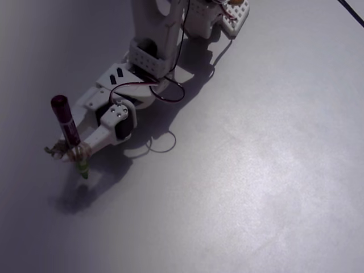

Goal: Draw the capital letter X with the green marker.

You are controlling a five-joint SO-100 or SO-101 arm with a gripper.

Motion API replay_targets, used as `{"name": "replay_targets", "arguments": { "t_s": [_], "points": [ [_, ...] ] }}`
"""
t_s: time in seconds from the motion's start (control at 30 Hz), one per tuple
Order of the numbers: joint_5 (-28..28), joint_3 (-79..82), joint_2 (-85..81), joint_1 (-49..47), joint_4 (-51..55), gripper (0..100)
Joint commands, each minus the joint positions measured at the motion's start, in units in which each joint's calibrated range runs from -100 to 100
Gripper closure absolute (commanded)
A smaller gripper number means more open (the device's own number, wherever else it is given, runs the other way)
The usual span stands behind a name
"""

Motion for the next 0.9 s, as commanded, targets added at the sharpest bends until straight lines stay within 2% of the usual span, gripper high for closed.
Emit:
{"name": "replay_targets", "arguments": {
  "t_s": [0.0,0.27,0.47,0.77,0.87],
  "points": [
    [0.5,-1.7,-0.1,0.1,1.6,99],
    [0.6,-1.6,0.1,0.5,4.8,99],
    [0.5,0.1,0.1,-0.3,3.2,99],
    [0.1,23.3,-9.0,-8.4,-7.3,99],
    [0.4,26.6,-9.9,-9.1,-8.8,99]
  ]
}}
